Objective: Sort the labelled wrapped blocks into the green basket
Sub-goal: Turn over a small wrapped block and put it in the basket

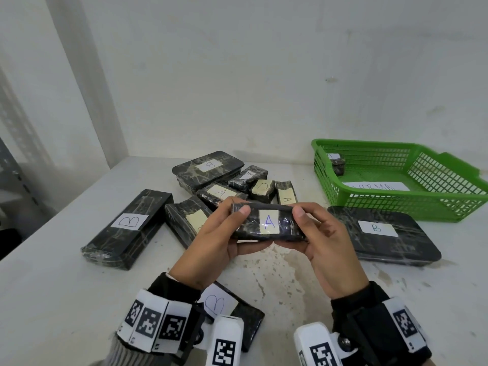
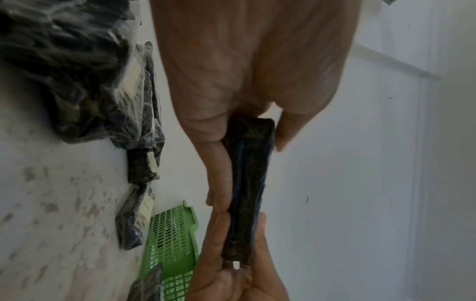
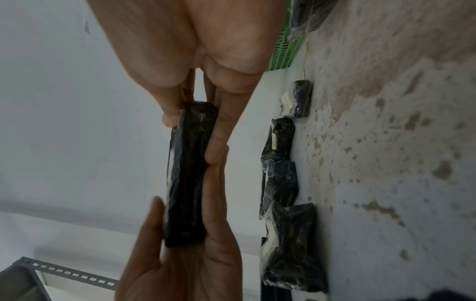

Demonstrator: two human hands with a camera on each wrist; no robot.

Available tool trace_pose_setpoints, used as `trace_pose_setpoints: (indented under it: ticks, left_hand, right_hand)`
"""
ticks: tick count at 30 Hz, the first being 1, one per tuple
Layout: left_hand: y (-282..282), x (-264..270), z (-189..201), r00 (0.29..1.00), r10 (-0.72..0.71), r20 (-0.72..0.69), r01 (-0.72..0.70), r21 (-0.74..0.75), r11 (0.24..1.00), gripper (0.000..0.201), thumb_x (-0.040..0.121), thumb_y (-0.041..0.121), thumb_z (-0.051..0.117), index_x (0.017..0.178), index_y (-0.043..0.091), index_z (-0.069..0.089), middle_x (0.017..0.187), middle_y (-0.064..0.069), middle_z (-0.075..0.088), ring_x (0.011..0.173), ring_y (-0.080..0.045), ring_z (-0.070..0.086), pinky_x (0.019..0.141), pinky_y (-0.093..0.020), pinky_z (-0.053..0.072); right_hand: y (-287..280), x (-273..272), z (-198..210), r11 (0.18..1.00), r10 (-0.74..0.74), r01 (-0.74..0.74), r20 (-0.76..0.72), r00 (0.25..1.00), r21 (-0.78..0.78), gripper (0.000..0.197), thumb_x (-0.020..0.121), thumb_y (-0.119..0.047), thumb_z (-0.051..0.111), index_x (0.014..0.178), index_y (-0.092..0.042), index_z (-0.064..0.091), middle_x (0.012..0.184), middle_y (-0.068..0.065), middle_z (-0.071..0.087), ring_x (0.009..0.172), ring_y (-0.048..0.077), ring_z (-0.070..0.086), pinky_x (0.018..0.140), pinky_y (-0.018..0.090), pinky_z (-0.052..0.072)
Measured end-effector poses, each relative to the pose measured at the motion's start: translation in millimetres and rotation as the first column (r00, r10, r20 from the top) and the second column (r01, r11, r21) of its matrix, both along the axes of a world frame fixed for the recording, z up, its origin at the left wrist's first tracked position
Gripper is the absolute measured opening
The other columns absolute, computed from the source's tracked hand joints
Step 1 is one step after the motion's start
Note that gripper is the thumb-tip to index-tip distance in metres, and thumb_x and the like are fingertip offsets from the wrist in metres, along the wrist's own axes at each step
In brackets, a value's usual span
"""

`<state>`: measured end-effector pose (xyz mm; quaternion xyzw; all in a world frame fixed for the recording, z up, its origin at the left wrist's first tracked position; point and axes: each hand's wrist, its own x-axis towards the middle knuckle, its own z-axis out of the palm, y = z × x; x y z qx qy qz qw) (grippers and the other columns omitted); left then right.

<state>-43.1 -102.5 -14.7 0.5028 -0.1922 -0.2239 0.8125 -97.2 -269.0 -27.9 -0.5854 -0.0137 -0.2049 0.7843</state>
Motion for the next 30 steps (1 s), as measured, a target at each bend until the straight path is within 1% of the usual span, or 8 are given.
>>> trace_pose_setpoints:
  ticks: [6, 8, 11, 13, 16, 20, 26, 30]
  left_hand:
    - [1.5, 1.2, -0.1, 1.000, 0.018, 0.024, -0.018, -0.014, 1.000, 0.033, 0.089, 0.021, 0.055, 0.114, 0.000, 0.052, 0.115, -0.025, 0.066, 0.101, -0.031, 0.068, 0.085, -0.044, 0.059]
    - [2.5, 4.5, -1.6, 0.998, 0.060, 0.035, -0.061, 0.026, 0.998, 0.043, 0.091, 0.029, 0.061, 0.121, 0.001, 0.049, 0.118, -0.028, 0.061, 0.102, -0.033, 0.067, 0.083, -0.044, 0.059]
    - [3.3, 8.8, -3.1, 0.999, 0.038, -0.016, -0.036, 0.111, 0.993, 0.063, 0.081, 0.050, 0.059, 0.125, 0.007, 0.049, 0.124, -0.018, 0.061, 0.109, -0.034, 0.066, 0.081, -0.046, 0.059]
    - [2.0, 9.1, -4.1, 0.998, 0.026, -0.054, -0.019, 0.123, 0.992, 0.060, 0.084, 0.056, 0.057, 0.122, 0.009, 0.055, 0.125, -0.018, 0.062, 0.108, -0.034, 0.067, 0.080, -0.046, 0.059]
    - [0.3, 9.2, -7.0, 0.994, 0.112, -0.002, -0.112, 0.071, 0.991, 0.040, 0.087, 0.034, 0.059, 0.115, 0.005, 0.059, 0.119, -0.020, 0.063, 0.106, -0.030, 0.068, 0.080, -0.041, 0.060]
    - [3.9, 10.1, -9.2, 0.984, 0.142, 0.111, -0.148, 0.041, 0.988, 0.034, 0.085, 0.019, 0.058, 0.113, 0.001, 0.058, 0.121, -0.026, 0.061, 0.115, -0.034, 0.063, 0.086, -0.043, 0.058]
    - [1.2, 8.3, -9.4, 0.979, 0.152, 0.137, -0.159, 0.046, 0.986, 0.042, 0.080, 0.024, 0.070, 0.118, 0.012, 0.054, 0.118, -0.012, 0.068, 0.108, -0.027, 0.067, 0.088, -0.039, 0.058]
    - [1.9, 9.0, -9.2, 0.982, 0.145, 0.121, -0.154, 0.066, 0.986, 0.041, 0.083, 0.027, 0.064, 0.119, 0.009, 0.059, 0.107, -0.021, 0.065, 0.105, -0.027, 0.065, 0.087, -0.032, 0.057]
  right_hand:
    - [0.8, -1.1, 0.0, 0.999, 0.039, -0.039, 0.005, 0.999, 0.007, 0.026, 0.076, -0.044, 0.071, 0.085, -0.019, 0.073, 0.092, 0.010, 0.073, 0.084, 0.020, 0.070, 0.066, 0.030, 0.058]
    - [-0.2, -1.6, 1.1, 1.000, 0.013, -0.014, 0.021, 1.000, 0.007, 0.021, 0.080, -0.040, 0.069, 0.084, -0.020, 0.073, 0.091, 0.008, 0.073, 0.083, 0.019, 0.070, 0.067, 0.030, 0.058]
    - [-3.8, -2.2, 1.9, 0.997, -0.031, 0.034, 0.049, 0.998, -0.064, 0.015, 0.081, -0.028, 0.064, 0.090, -0.020, 0.073, 0.094, 0.005, 0.072, 0.089, 0.018, 0.069, 0.073, 0.032, 0.058]
    - [-4.6, -2.7, 0.6, 0.994, -0.024, 0.030, 0.058, 0.998, -0.101, 0.018, 0.081, -0.022, 0.064, 0.097, -0.019, 0.072, 0.101, 0.005, 0.072, 0.097, 0.020, 0.068, 0.081, 0.037, 0.058]
    - [-1.9, -2.5, 1.3, 0.997, 0.009, -0.006, 0.043, 0.999, -0.083, 0.031, 0.082, -0.018, 0.063, 0.112, -0.018, 0.067, 0.115, 0.009, 0.070, 0.106, 0.023, 0.067, 0.088, 0.037, 0.057]
    - [-1.5, -1.7, 0.6, 0.998, 0.058, -0.059, -0.084, 0.995, -0.015, 0.052, 0.079, -0.041, 0.063, 0.129, -0.029, 0.060, 0.124, 0.000, 0.067, 0.114, 0.013, 0.065, 0.089, 0.034, 0.056]
    - [-2.5, 1.5, -4.4, 1.000, -0.015, 0.016, -0.065, 0.998, 0.014, 0.028, 0.085, -0.023, 0.060, 0.105, -0.010, 0.073, 0.106, 0.010, 0.073, 0.101, 0.022, 0.069, 0.077, 0.028, 0.058]
    - [-3.7, 1.4, -4.0, 1.000, -0.006, 0.007, -0.048, 0.999, 0.023, 0.029, 0.083, -0.024, 0.061, 0.106, -0.011, 0.073, 0.103, 0.008, 0.074, 0.099, 0.021, 0.070, 0.077, 0.029, 0.058]
